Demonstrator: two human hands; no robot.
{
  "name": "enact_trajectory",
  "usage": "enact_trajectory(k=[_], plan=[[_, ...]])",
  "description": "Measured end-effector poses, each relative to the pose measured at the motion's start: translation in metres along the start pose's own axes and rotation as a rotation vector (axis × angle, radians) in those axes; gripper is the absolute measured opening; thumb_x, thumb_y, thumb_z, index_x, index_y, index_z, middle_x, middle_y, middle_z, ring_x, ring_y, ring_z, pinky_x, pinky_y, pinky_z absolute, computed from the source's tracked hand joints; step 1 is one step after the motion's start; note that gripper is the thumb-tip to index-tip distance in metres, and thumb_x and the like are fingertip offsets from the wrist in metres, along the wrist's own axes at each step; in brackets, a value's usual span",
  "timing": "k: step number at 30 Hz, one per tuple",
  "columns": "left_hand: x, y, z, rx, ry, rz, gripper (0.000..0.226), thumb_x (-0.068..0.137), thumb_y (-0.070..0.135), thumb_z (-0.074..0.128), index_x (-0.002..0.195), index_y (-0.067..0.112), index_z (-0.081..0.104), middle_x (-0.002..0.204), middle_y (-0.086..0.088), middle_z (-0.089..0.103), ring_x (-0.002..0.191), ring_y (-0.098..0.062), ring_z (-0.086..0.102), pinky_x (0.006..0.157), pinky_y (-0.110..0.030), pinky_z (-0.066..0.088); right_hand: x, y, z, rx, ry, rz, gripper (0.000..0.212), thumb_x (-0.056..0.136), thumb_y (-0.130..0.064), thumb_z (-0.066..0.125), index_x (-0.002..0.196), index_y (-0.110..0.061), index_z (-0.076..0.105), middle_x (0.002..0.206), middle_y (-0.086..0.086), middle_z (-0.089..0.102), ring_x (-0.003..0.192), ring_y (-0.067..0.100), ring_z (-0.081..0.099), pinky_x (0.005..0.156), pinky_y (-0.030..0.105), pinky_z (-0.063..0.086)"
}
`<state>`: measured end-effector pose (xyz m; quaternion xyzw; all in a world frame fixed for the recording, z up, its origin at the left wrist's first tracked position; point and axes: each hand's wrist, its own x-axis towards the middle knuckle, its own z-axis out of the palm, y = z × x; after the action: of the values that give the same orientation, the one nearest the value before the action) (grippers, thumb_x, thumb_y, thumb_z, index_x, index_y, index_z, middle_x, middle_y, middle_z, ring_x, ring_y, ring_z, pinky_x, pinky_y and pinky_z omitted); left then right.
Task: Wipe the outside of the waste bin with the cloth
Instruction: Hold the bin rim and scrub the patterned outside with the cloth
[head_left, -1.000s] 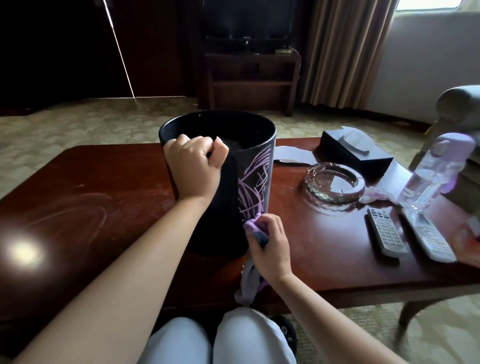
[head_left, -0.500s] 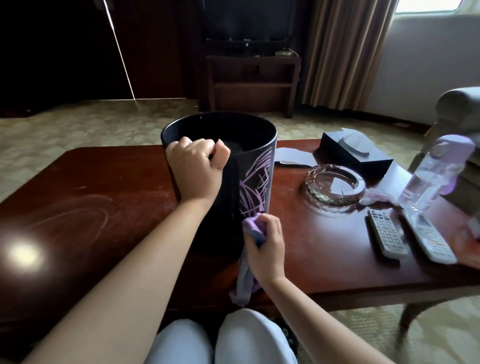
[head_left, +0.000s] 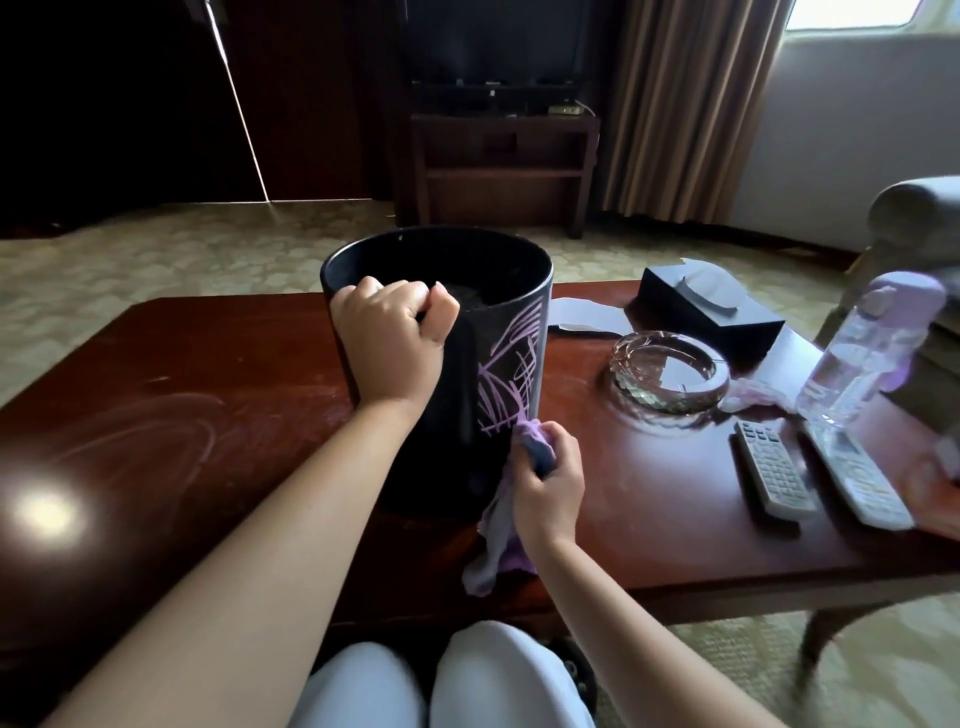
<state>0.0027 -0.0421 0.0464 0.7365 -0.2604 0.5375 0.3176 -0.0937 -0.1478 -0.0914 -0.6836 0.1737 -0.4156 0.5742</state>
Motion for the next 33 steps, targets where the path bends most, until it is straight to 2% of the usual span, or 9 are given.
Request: enact_trajectory(k=[3,7,9,12,16,21,25,30,33], plan=[[-0.001,0.0,0.001,0.01,0.007,0.002,0.042,0.087,0.023,0.045,0.051,0.018,0.023,0.05,0.009,0.018,0.051,-0.017,0.024,0.061,-0.027,0.011,-0.004,-0.001,-0.003,-0.065,-0.09,-0.116,0.029,0.079,0.0,0.069,0.095,-0.022,0.059,0.096,-0.006,0.056,0.089,-0.003,0.052,0.08,0.005,0.036],[0.0,0.0,-0.001,0.006,-0.005,-0.001,0.043,0.087,0.024,0.044,0.05,0.018,0.023,0.049,0.009,0.018,0.051,-0.017,0.024,0.061,-0.027,0.01,0.013,0.0,-0.004,0.034,0.012,0.081,0.026,0.083,-0.009,0.068,0.092,-0.031,0.057,0.097,-0.004,0.059,0.092,0.009,0.056,0.08,0.007,0.039],[0.0,0.001,0.0,0.009,0.008,0.006,0.042,0.087,0.024,0.045,0.051,0.018,0.023,0.051,0.01,0.017,0.051,-0.016,0.023,0.061,-0.027,0.009,0.008,-0.007,-0.004,0.007,-0.021,-0.031,0.02,0.082,-0.009,0.068,0.094,-0.023,0.06,0.099,-0.002,0.06,0.094,0.008,0.056,0.084,0.011,0.04],[-0.001,0.0,0.001,0.011,0.016,0.012,0.042,0.086,0.023,0.046,0.051,0.019,0.023,0.051,0.01,0.018,0.051,-0.016,0.023,0.061,-0.027,0.01,-0.004,-0.013,-0.003,-0.052,-0.118,-0.221,0.022,0.075,-0.007,0.066,0.095,-0.014,0.063,0.098,-0.002,0.058,0.095,0.001,0.054,0.085,0.011,0.039],[0.001,-0.001,-0.001,0.008,-0.01,0.0,0.042,0.086,0.023,0.045,0.051,0.019,0.023,0.05,0.009,0.018,0.051,-0.017,0.024,0.061,-0.027,0.01,0.007,-0.015,-0.002,0.05,-0.004,-0.035,0.028,0.08,-0.007,0.067,0.09,-0.032,0.058,0.097,-0.006,0.059,0.093,-0.002,0.055,0.085,0.015,0.038],[-0.001,0.0,0.001,0.014,0.012,0.008,0.042,0.086,0.023,0.046,0.052,0.019,0.023,0.051,0.01,0.018,0.052,-0.016,0.024,0.06,-0.028,0.011,-0.01,-0.022,0.005,-0.04,-0.153,-0.272,0.029,0.071,-0.002,0.069,0.098,-0.013,0.064,0.099,-0.002,0.057,0.095,0.004,0.055,0.085,0.013,0.041],[0.0,-0.001,-0.001,0.013,-0.013,-0.003,0.042,0.086,0.024,0.046,0.051,0.019,0.023,0.05,0.009,0.019,0.051,-0.016,0.025,0.06,-0.028,0.012,-0.003,-0.02,0.006,0.099,0.039,-0.004,0.028,0.075,-0.002,0.069,0.092,-0.023,0.062,0.096,-0.009,0.058,0.091,0.002,0.056,0.082,0.01,0.039],[0.0,0.0,0.001,0.019,0.006,0.012,0.041,0.085,0.023,0.047,0.051,0.019,0.023,0.05,0.009,0.019,0.052,-0.016,0.024,0.06,-0.028,0.01,-0.015,-0.022,0.01,0.019,-0.075,-0.147,0.035,0.07,0.005,0.069,0.092,-0.021,0.063,0.096,-0.009,0.057,0.091,-0.001,0.055,0.082,0.008,0.039],[0.001,-0.001,-0.001,0.002,-0.012,0.002,0.043,0.086,0.024,0.045,0.051,0.019,0.022,0.05,0.011,0.015,0.051,-0.016,0.024,0.06,-0.027,0.009,-0.001,-0.021,0.008,0.149,0.086,0.135,0.032,0.078,-0.003,0.071,0.089,-0.031,0.06,0.099,-0.005,0.06,0.093,0.005,0.058,0.082,0.01,0.041]])
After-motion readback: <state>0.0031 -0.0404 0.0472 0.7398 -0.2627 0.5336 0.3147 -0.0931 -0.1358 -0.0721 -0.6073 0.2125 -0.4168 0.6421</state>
